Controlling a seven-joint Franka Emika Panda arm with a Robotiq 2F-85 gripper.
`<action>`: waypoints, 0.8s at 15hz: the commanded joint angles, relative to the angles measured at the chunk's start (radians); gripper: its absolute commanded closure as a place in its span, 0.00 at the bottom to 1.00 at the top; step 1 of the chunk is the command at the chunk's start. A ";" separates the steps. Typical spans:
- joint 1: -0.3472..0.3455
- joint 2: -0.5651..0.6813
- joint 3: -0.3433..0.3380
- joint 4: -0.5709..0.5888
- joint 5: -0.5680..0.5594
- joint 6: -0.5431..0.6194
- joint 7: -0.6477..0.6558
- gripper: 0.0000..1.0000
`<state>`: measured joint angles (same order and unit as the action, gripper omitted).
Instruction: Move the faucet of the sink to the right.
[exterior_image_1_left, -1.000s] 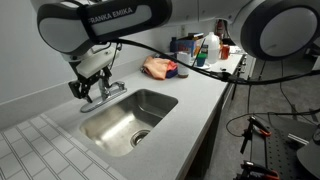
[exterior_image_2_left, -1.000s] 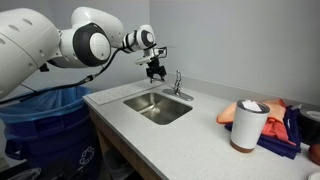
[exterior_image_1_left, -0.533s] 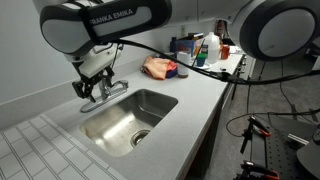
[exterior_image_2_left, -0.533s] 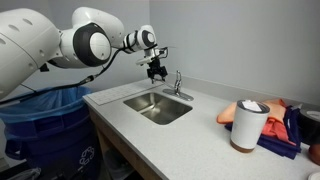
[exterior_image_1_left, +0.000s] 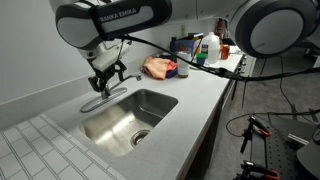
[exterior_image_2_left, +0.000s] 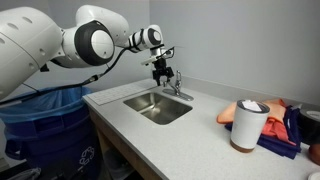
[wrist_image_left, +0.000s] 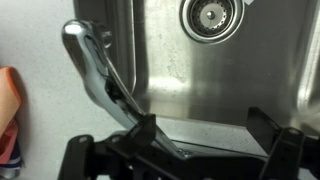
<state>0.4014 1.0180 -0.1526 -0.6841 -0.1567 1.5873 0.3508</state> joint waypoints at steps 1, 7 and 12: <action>-0.030 -0.010 0.001 0.027 0.009 -0.078 -0.034 0.00; -0.036 -0.071 0.014 0.046 0.021 -0.060 -0.051 0.00; -0.046 -0.102 0.014 0.062 0.022 -0.048 -0.050 0.00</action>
<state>0.3736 0.9197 -0.1493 -0.6480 -0.1530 1.5535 0.3221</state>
